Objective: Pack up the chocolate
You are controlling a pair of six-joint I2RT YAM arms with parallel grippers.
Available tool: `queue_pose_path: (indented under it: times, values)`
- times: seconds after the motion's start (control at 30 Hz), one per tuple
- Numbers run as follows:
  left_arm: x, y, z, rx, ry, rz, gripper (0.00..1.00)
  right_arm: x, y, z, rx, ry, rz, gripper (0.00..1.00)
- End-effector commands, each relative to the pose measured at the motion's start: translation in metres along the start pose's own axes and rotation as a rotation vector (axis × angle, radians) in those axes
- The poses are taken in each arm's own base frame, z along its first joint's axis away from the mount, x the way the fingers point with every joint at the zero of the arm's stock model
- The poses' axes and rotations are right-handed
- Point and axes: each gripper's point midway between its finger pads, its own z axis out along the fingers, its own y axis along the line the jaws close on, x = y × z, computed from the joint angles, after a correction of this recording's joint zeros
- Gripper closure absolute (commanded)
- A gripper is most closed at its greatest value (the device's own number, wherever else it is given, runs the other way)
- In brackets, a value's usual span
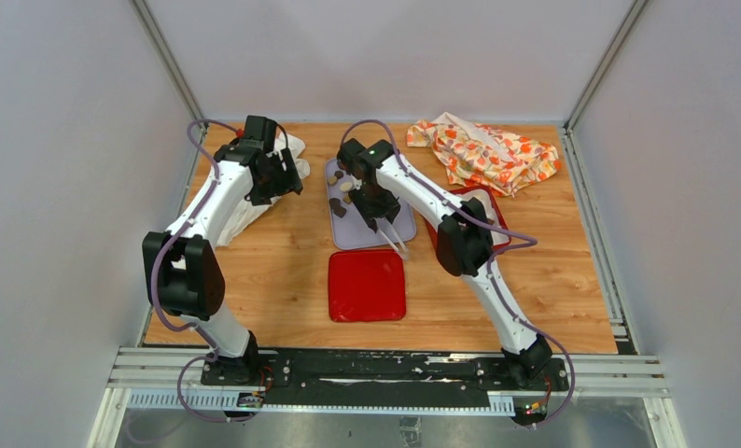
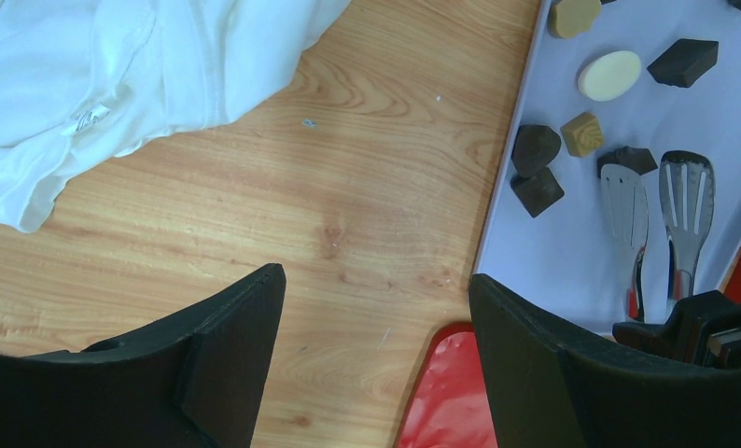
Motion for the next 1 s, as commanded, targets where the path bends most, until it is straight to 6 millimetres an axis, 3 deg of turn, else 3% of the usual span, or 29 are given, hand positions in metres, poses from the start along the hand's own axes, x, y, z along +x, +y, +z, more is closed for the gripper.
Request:
queue_pose_path:
  times: [0.0,0.4,0.63,0.8,0.97]
  values:
    - [-0.003,0.006,-0.007,-0.006,-0.021,-0.001,0.23,-0.003,0.004,0.003,0.012,0.001,-0.01,0.49]
    - [-0.002,0.006,-0.006,-0.007,-0.017,0.0,0.23,-0.001,0.006,0.012,0.008,0.018,-0.015,0.53]
    - [-0.002,0.006,-0.006,-0.008,-0.017,-0.004,0.23,-0.002,0.002,0.005,0.022,0.002,-0.015,0.77]
    - [-0.001,0.006,-0.005,-0.007,-0.013,-0.006,0.23,-0.002,-0.004,-0.015,0.032,-0.036,-0.01,0.91]
    - [-0.003,0.005,-0.004,-0.009,-0.013,-0.008,0.23,0.002,-0.017,-0.069,0.04,-0.171,0.009,0.96]
